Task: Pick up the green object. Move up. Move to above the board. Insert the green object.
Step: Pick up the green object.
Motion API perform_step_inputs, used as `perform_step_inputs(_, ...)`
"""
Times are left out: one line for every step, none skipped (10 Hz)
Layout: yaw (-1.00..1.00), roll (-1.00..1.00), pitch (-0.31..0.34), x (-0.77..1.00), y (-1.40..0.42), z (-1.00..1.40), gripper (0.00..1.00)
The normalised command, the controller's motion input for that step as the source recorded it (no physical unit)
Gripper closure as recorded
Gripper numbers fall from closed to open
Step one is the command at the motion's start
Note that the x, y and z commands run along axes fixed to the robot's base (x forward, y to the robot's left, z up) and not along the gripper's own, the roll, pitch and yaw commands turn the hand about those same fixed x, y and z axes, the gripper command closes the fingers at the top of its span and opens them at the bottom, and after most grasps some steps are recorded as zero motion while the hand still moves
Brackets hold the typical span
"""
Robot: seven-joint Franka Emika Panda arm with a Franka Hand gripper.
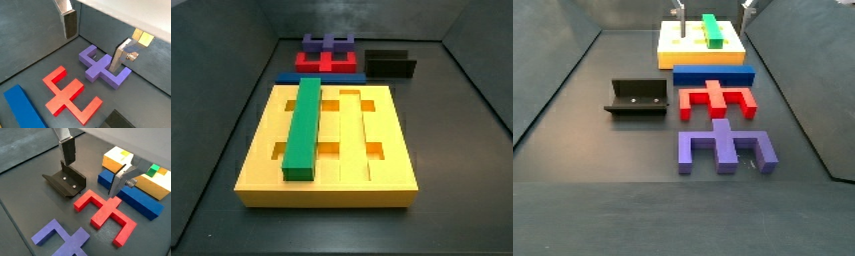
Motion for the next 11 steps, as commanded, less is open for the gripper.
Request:
perform_step_inputs(0.00,0.00,-0.019,0.00,0.00,0.00,0.00)
perform_step_inputs(-0.03,-0.02,-0.066,-0.13,0.00,-0.06,0.00)
perform_step_inputs(-0.01,-0.05,-0.043,-0.08,0.05,-0.06,0.00)
perform_step_inputs(0.00,-0.04,-0.037,-0.17,0.19,-0.09,0.00)
perform_step_inputs(-0.01,-0.06,-0.056,-0.20,0.20,-0.10,0.00)
perform_step_inputs(-0.08,-0.03,-0.034,-0.30,0.31,-0.14,0.00)
perform_step_inputs(-0.19,-0.02,-0.031,-0.64,0.47,-0.23,0.00)
perform_step_inputs(-0.19,-0.04,-0.050,-0.67,0.45,-0.24,0.00)
perform_step_inputs(-0.22,0.00,-0.021,-0.65,0.15,-0.13,0.00)
perform_step_inputs(-0.27,0.00,-0.091,-0.99,0.09,-0.10,0.00)
perform_step_inputs(-0.26,0.00,-0.071,-0.91,0.07,-0.07,0.00)
